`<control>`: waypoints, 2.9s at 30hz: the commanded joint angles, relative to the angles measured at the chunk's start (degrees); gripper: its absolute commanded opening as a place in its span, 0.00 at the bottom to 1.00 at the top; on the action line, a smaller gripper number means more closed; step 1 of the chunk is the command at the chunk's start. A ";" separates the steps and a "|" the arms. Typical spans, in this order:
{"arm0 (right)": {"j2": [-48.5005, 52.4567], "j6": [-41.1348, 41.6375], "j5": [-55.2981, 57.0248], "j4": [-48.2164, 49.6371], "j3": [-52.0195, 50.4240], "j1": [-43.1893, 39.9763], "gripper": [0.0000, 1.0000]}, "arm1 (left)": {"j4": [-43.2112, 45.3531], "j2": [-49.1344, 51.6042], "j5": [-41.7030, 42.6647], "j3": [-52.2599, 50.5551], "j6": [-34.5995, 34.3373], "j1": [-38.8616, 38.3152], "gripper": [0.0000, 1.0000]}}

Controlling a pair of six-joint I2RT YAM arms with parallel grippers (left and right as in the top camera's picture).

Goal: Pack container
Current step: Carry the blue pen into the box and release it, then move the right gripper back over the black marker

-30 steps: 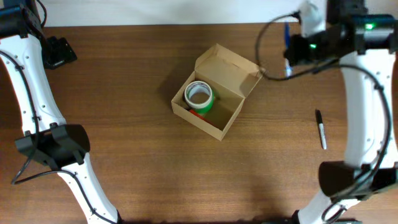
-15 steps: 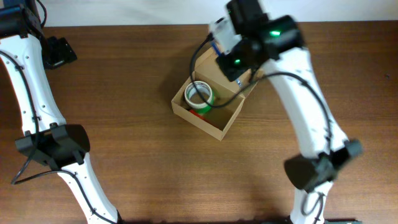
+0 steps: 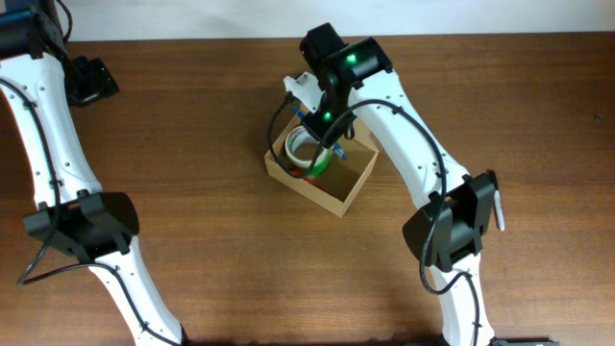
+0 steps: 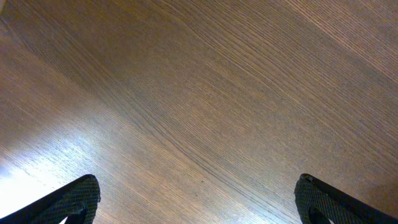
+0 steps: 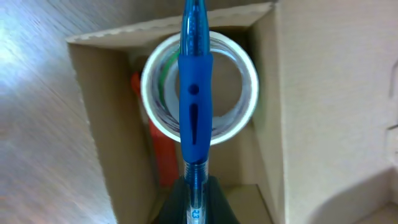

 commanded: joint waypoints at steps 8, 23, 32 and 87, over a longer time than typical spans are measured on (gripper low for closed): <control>0.37 2.49 -2.95 0.17 -6.10 1.79 0.04 | -0.04 -0.96 0.20 -0.11 0.68 0.37 1.00; 0.37 2.60 -4.87 0.90 -10.64 4.83 0.04 | -0.04 -0.96 0.20 -0.11 0.66 0.37 1.00; 0.37 2.14 -4.61 1.99 -11.13 5.49 0.04 | -0.04 -0.96 0.20 -0.11 0.66 0.37 1.00; -8.76 7.17 11.15 -8.87 14.25 -1.07 0.35 | -0.04 -0.96 0.20 -0.11 0.66 0.37 1.00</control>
